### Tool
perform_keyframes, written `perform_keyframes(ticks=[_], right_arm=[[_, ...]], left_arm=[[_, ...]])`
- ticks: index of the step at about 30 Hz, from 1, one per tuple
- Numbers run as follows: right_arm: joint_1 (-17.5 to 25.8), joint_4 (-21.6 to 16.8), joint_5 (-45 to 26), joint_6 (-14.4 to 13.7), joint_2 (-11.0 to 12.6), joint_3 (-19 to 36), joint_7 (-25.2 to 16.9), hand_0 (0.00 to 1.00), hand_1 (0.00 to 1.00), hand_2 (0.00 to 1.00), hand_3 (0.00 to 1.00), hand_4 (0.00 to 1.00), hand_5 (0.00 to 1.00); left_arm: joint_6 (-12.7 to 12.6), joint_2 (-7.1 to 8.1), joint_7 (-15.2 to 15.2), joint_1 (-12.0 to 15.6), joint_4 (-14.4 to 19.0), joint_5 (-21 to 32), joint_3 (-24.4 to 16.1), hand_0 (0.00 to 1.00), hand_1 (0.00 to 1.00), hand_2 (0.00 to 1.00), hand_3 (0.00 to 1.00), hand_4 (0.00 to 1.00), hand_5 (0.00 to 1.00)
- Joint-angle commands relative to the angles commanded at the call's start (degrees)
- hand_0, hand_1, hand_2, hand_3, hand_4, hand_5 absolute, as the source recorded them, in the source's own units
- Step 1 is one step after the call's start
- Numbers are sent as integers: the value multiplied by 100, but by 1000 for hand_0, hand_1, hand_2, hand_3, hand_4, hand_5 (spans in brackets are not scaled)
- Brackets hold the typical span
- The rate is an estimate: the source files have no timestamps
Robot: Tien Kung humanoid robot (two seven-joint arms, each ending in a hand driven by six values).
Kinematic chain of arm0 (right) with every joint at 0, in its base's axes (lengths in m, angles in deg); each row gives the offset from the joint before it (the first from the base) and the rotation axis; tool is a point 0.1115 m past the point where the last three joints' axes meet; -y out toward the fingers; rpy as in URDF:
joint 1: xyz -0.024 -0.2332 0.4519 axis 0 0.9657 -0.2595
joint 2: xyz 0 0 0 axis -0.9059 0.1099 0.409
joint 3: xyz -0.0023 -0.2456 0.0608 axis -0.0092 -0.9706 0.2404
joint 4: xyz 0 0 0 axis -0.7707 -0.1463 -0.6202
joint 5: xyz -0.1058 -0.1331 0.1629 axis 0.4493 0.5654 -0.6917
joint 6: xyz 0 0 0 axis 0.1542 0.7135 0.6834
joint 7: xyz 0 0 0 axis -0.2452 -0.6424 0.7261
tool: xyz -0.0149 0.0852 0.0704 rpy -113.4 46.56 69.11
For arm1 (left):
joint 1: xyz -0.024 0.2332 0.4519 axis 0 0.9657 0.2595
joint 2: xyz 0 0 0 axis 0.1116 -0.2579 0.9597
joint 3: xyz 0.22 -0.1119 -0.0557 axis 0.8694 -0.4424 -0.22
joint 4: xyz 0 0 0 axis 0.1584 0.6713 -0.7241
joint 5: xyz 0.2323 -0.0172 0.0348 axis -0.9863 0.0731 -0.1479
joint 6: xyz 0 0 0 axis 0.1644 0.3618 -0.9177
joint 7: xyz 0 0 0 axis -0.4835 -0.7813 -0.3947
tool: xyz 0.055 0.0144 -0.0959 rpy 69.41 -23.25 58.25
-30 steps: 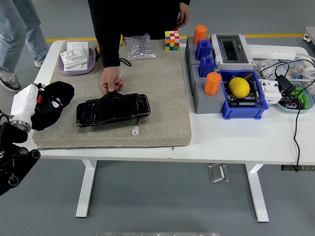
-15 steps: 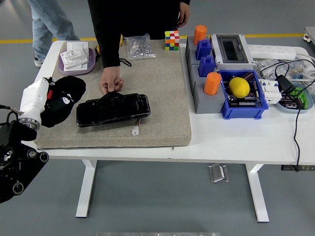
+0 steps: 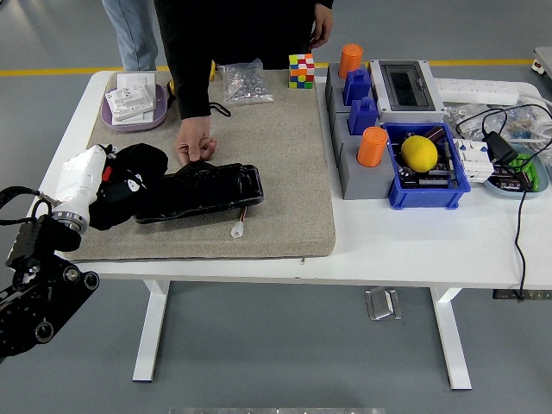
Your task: Pick the rag up,wipe the panel,place it on the desk
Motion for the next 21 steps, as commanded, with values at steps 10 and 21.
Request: perform_keyframes(ticks=[10,21], right_arm=[[-24,0,-4,13,45,-24,22,719,647,681,585,968,561],[-90,0,-113,33,105,-182,6,719,648,681,585,968,561]], left_arm=[[8,-97,-30,-241,-41,123,472,211,115,452,364,260,2],[42,-229,-63,-635,-49,243,1122,211,114,454,367,258,2]])
